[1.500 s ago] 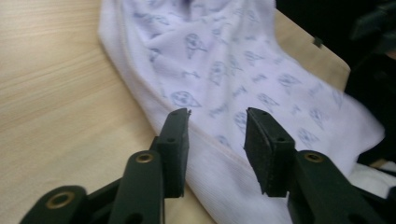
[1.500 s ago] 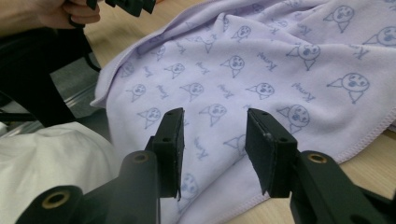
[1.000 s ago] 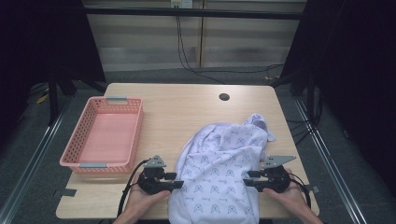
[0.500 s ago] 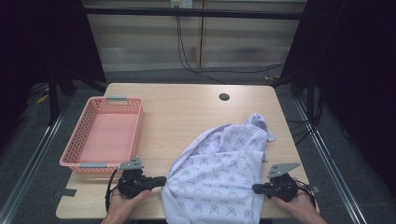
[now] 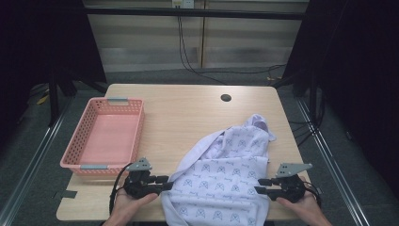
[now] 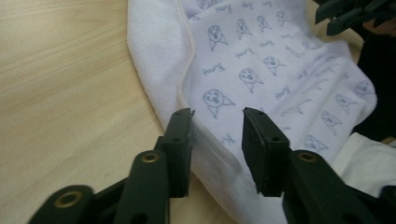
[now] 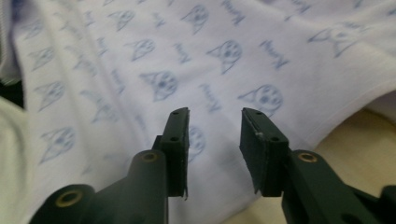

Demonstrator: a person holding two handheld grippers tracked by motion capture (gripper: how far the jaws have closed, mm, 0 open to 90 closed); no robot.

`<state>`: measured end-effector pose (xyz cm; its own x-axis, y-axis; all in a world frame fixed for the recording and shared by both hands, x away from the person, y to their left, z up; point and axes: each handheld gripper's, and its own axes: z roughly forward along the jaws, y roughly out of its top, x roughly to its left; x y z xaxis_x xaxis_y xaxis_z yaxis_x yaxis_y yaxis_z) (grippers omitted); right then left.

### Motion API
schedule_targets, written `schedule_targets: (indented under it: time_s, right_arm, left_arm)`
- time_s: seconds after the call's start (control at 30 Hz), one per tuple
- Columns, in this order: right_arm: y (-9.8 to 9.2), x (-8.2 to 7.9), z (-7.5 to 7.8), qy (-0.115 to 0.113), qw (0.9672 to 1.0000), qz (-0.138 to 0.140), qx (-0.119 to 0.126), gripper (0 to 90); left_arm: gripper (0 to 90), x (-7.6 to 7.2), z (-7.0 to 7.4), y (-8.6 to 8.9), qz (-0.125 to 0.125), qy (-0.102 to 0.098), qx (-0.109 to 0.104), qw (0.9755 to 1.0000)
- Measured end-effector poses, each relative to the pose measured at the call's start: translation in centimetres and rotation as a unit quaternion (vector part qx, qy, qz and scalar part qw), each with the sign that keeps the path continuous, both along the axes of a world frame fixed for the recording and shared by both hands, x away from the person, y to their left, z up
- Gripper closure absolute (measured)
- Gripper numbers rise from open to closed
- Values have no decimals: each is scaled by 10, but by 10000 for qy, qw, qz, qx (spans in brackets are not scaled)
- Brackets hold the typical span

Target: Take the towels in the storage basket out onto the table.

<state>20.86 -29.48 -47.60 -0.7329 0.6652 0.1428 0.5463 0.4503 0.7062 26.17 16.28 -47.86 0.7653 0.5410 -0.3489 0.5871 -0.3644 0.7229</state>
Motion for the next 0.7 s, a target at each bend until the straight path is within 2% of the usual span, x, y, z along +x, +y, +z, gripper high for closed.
schedule_targets:
  time_s: [0.03,0.1,0.13,0.17,0.23,0.33,0.4,0.47,0.5,0.57,0.63,0.7]
  right_arm:
    - [1,4,0,-26,9999,-98,0,610]
    - [4,14,-1,-76,9999,-81,32,595]
    - [7,18,-2,-66,9999,-135,-11,587]
    - [10,23,-3,-53,9999,-109,-48,588]
    - [17,32,-9,-59,9998,-64,-201,584]
    - [23,40,-17,50,9991,-99,-406,606]
    - [23,40,-18,50,9988,-112,-467,683]
    - [21,35,-17,101,9986,-38,-514,798]
    - [20,31,-17,177,9988,61,-457,842]
    - [17,23,-16,288,9985,187,-435,868]
    - [13,12,-15,426,9977,340,-395,873]
    - [11,0,-13,592,9963,513,-366,880]
  left_arm:
    - [553,6,-2,-3,38,53,122,9999]
    - [528,15,-8,-9,119,84,330,9993]
    - [590,16,-10,-13,100,75,436,9990]
    - [717,16,-10,-14,66,-7,545,9985]
    - [865,17,-10,-8,89,155,274,9995]
    - [881,13,-6,7,139,230,-149,9995]
    - [882,6,-6,17,199,214,-31,9996]
    - [882,-3,-6,23,249,278,11,9993]
    - [883,-6,-6,25,205,304,-10,9993]
    - [883,-18,-5,32,97,374,-76,9992]
    - [881,-28,-3,36,-165,342,-107,9992]
    - [879,-33,6,37,-367,281,-200,9987]
